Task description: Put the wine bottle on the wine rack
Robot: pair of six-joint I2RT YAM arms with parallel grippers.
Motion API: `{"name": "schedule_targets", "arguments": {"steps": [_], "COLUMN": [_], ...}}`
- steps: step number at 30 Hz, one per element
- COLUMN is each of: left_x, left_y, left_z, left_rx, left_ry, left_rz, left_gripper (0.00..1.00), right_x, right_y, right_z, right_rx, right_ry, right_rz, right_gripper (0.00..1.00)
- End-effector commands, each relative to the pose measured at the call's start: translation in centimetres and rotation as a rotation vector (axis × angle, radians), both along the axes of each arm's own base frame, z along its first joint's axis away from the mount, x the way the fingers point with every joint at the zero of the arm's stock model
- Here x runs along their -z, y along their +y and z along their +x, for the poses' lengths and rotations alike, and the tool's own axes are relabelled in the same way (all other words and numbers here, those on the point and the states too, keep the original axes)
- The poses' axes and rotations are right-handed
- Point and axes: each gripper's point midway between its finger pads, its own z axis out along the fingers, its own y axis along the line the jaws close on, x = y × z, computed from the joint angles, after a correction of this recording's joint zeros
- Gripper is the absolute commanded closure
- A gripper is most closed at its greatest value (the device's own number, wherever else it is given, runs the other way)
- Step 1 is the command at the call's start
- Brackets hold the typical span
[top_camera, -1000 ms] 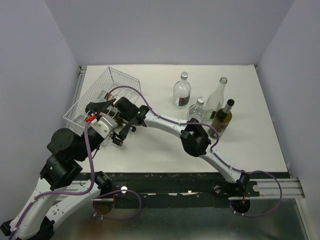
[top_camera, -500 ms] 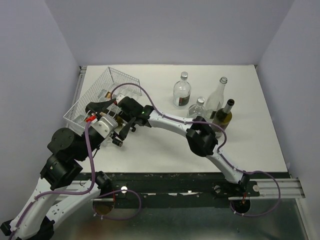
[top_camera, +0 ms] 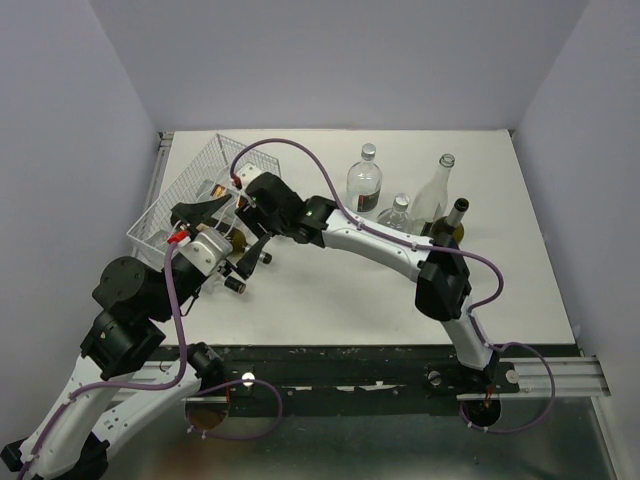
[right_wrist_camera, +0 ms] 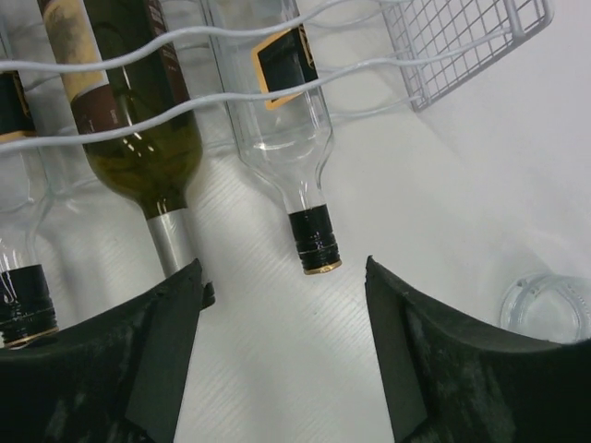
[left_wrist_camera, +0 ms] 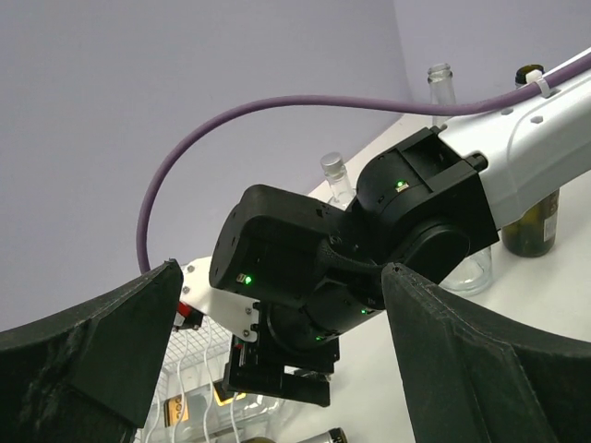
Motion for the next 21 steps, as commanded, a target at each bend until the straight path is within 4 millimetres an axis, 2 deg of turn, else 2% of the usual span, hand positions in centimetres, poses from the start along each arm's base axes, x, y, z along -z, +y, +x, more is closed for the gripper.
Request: {"name": "schedule_targets", "arguments": {"steps": [1, 3, 6, 9, 10, 13, 16, 21], "left_x": [-0.2, 0.0, 0.0, 0.4, 0.5, 1.0, 1.1, 1.2], "left_y": [-0.1, -0.2, -0.2, -0.2, -0.2, -0.3, -0.2, -0.1], "left_z": [0.0, 0.1, 0.1, 0.2, 0.2, 0.3, 0.3, 0.4], "left_rx": [0.003, 0.003, 0.003, -0.001, -0.001, -0.002, -0.005, -0.012], "left_ry": [0.003, 0.009, 0.009, 0.017, 0.021, 0.040, 0.049, 0.055], "left_rz": [-0.028, -0.025, -0.025, -0.023, -0.020, -0.011, -0.014, -0.005], "left_gripper": [0.01, 0.01, 0.01, 0.01, 0.01, 0.01, 0.01, 0.01], "right_x": [3.3, 5.1, 7.9, 9.3, 10.0, 11.2, 12.3, 12.6], "right_y": [-1.9, -3.2, -5.1, -6.0, -6.1, -6.2, -6.1, -5.6], "right_z": [-2.1, -2.5, -3.3, -4.1, -4.2, -3.4, -1.7, 1.5], "right_rx": [0.068, 0.113, 0.163, 0.177, 0.180, 0.200, 0.222, 0.236], "right_ry": [0.133, 0.165, 0.213, 0.262, 0.278, 0.313, 0.328, 0.315], "right_rz": [-0.058, -0.102, -0.162, -0.178, -0.185, -0.187, -0.182, -0.187], "right_gripper": [0.33, 0.54, 0.74, 0.96, 0.99, 0.99, 1.00, 1.00]}}
